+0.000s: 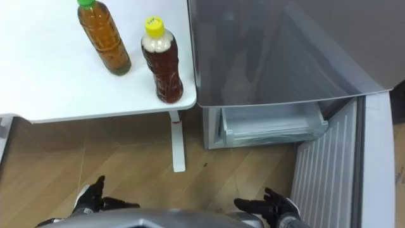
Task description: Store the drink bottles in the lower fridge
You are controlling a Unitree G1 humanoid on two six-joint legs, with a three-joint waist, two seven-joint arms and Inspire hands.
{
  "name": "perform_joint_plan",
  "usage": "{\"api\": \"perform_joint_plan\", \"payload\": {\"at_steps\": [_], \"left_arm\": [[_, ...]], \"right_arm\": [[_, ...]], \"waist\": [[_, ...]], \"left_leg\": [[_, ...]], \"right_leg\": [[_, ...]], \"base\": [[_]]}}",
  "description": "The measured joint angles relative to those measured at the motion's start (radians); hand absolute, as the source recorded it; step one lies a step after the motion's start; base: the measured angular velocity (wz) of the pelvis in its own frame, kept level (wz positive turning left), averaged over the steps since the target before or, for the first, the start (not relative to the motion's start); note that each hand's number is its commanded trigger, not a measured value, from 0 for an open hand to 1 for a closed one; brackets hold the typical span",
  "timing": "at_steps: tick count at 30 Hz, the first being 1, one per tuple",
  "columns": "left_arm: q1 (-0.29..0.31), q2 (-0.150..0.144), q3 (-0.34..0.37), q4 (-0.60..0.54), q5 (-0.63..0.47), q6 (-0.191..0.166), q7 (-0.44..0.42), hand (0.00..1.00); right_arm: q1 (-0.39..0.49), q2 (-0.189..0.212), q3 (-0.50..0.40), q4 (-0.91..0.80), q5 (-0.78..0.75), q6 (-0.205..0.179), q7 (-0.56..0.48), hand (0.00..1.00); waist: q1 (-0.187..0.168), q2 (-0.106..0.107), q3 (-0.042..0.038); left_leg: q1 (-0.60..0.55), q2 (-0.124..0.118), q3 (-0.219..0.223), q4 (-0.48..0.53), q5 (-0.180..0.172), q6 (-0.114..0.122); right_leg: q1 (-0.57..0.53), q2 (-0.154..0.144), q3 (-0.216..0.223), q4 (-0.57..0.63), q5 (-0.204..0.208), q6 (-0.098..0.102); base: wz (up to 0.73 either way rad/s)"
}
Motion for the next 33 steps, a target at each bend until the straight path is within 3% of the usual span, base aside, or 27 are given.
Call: {"api": "perform_joint_plan", "payload": {"at_steps": [8,11,16,21,29,33], "left_arm": [[-0.005,-0.009,0.003,0.048,-0.038,-0.001,-0.027,0.00],[0.000,-0.010,0.048,0.066,-0.037,0.002,-0.054,0.00],[0.009,-0.010,0.081,0.082,-0.082,0.044,-0.072,0.00],[0.015,-0.011,0.102,0.096,-0.155,0.060,-0.075,0.00],[0.034,-0.009,0.162,0.100,-0.201,0.090,-0.031,0.00],[0.050,-0.009,0.200,0.100,-0.299,0.101,0.019,0.00]], "right_arm": [[-0.001,0.006,-0.017,0.006,-0.014,0.001,-0.031,0.00],[0.005,0.007,-0.063,0.005,-0.041,0.009,-0.048,0.00],[0.009,0.005,-0.096,0.002,-0.043,0.043,-0.064,0.00],[0.009,0.005,-0.119,0.010,-0.043,0.053,-0.069,0.00],[0.019,0.003,-0.122,0.014,-0.006,0.082,-0.084,0.00],[0.019,0.002,-0.129,0.014,-0.008,0.097,-0.087,0.00]], "waist": [[0.001,-0.005,-0.0039],[0.004,-0.001,-0.0035],[0.002,-0.001,-0.0041],[0.004,0.001,-0.0019],[0.014,0.001,-0.0004],[0.024,-0.001,-0.0013]], "left_leg": [[0.004,0.002,0.012,0.000,0.000,0.000],[0.015,0.002,0.015,-0.010,0.000,0.000],[0.017,0.002,0.011,-0.013,0.000,0.000],[0.032,0.003,0.010,-0.015,0.000,0.000],[0.051,0.002,0.006,-0.017,0.000,-0.001],[0.054,0.001,-0.008,-0.019,0.000,0.000]], "right_leg": [[-0.002,0.002,0.012,0.000,0.000,0.000],[0.000,0.004,0.023,0.000,0.000,0.000],[0.007,0.004,0.023,0.000,0.000,0.000],[0.023,0.004,0.020,-0.002,0.000,-0.001],[0.040,0.003,0.012,-0.002,-0.006,0.001],[0.042,0.004,0.009,-0.001,-0.005,0.000]], "base": [[-0.04],[-0.09],[-0.01],[0.00],[0.03],[0.02]]}}
